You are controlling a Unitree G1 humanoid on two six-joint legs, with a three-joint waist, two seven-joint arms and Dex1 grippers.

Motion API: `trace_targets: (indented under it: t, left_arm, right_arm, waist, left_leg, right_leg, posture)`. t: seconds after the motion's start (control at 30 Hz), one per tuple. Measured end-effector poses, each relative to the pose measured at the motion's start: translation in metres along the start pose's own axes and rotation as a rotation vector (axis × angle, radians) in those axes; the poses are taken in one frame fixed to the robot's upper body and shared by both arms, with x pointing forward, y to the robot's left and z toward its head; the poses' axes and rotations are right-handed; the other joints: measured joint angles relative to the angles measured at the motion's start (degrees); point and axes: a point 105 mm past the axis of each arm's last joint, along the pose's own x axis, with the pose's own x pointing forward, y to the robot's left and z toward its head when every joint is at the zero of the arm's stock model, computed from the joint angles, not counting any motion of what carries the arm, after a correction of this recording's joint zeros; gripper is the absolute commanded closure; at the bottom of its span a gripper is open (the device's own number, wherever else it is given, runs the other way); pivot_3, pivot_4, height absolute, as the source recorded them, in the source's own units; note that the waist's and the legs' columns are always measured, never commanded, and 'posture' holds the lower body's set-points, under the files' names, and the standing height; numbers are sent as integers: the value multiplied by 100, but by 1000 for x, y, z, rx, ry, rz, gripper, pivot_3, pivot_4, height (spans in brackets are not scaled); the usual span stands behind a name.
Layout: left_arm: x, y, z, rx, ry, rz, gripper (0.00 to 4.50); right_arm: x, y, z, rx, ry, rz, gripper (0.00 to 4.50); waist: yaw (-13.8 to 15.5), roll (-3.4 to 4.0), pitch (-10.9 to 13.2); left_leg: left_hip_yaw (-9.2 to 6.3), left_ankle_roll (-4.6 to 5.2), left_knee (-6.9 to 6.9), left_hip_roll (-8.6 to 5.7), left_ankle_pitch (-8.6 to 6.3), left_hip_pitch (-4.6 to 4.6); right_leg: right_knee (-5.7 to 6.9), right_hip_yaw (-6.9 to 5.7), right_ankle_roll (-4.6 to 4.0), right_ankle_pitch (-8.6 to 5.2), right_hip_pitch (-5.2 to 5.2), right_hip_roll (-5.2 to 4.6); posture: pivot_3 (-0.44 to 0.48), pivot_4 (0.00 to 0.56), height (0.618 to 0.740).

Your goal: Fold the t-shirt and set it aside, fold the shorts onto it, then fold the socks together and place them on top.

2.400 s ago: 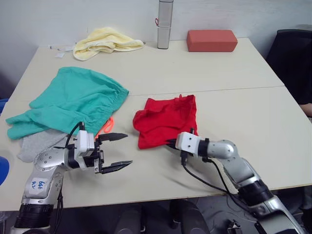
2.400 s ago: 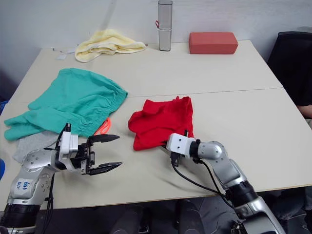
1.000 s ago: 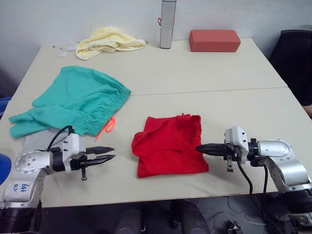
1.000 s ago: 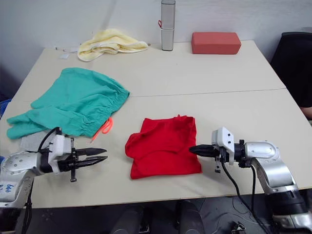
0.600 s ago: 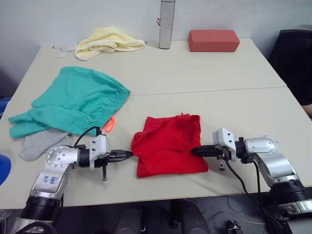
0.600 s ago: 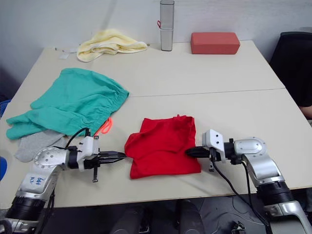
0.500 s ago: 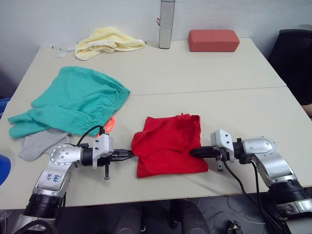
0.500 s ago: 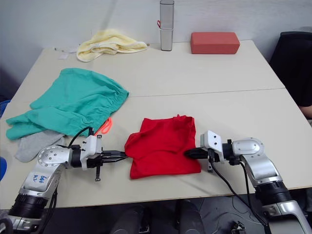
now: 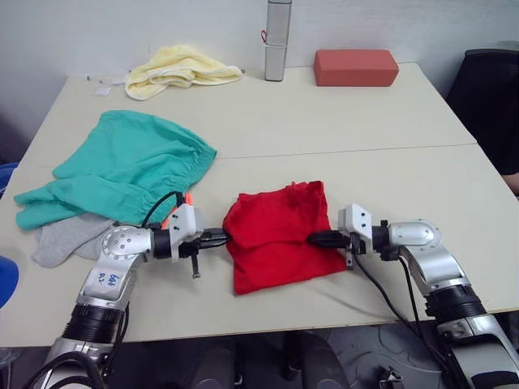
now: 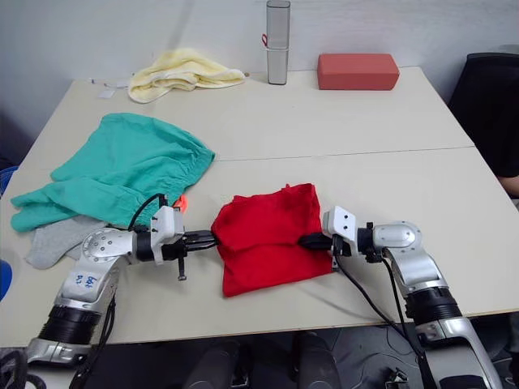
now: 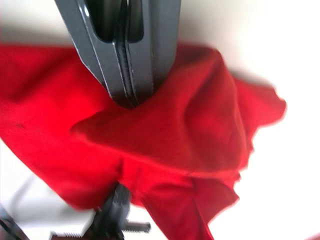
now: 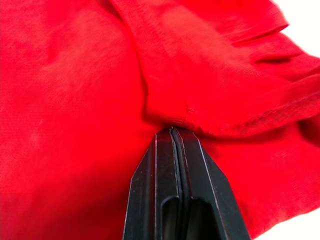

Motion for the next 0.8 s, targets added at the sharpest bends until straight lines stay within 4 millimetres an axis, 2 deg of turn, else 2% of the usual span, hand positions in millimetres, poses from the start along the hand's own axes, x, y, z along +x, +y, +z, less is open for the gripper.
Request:
trace_targets:
  t: [0.2,0.47,0.8]
  left_arm:
    - [4,21,-1,-17,-23,157,4486]
    - [-6,56,-12,-41,-4,388,4486]
    - [-10,54,-10,-37,-36,382,4486]
  right_arm:
    - [2,-6,4,41,-46,-53,4500]
    - [15,-19,18,129,-127,-142,4500]
    - [26,-44,48,232,-233,-222,4500]
  waist:
    - [0,0,0]
    - [-9,0,0]
    - [-16,0,0]
  left_leg:
    - [0,1,0,0,2,0]
    - [-1,-1,0,0,5,0]
    - [-1,-2,0,0,6,-1]
  right_leg:
    - [1,-2,0,0,2,2]
    - [4,-3,0,0,2,3]
    - [3,-3,1,0,1,3]
  posture:
    - [0,150,740]
    - [0,150,740]
    - [0,150,740]
